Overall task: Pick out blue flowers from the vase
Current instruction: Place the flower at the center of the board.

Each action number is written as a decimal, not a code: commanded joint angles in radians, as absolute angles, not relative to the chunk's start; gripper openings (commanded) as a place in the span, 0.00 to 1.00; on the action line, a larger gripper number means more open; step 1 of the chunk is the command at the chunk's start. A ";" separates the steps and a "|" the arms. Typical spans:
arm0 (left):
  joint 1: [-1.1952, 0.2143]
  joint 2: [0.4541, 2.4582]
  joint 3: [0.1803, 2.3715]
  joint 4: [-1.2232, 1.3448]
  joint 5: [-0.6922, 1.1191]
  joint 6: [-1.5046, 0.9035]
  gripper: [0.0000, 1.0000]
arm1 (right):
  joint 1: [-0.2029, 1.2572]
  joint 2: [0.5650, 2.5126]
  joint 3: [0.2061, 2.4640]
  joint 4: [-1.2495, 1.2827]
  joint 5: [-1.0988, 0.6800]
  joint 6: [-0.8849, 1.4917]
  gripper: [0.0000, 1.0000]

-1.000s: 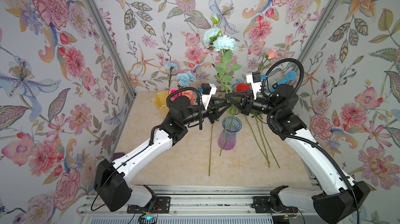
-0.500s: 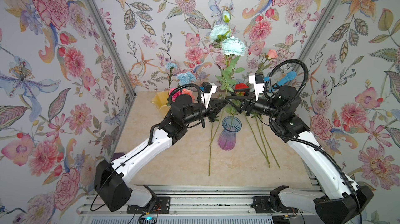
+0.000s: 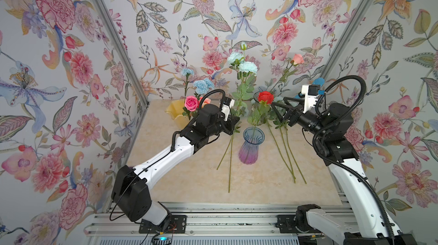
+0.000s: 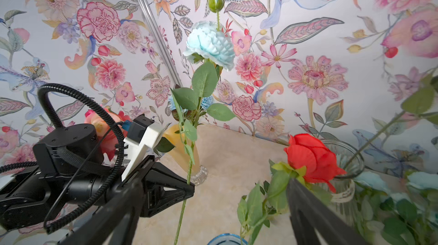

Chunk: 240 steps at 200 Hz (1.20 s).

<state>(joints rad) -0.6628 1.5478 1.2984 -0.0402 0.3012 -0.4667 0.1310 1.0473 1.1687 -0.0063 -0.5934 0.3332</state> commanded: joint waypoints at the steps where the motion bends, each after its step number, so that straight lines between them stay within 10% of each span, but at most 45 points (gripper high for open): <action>1: -0.648 1.612 1.307 -0.081 0.205 -0.506 0.00 | 0.099 1.020 1.149 0.000 -0.602 0.357 0.96; 240: -0.544 2.056 1.456 -0.209 0.062 -0.575 0.00 | -0.108 0.973 1.072 0.026 -0.721 0.420 0.98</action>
<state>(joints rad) -0.5610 2.0335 1.4410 -0.1864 0.0952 -0.5591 -0.0921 0.9932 1.0874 -0.0036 -0.6880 0.3977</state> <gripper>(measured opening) 0.069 0.975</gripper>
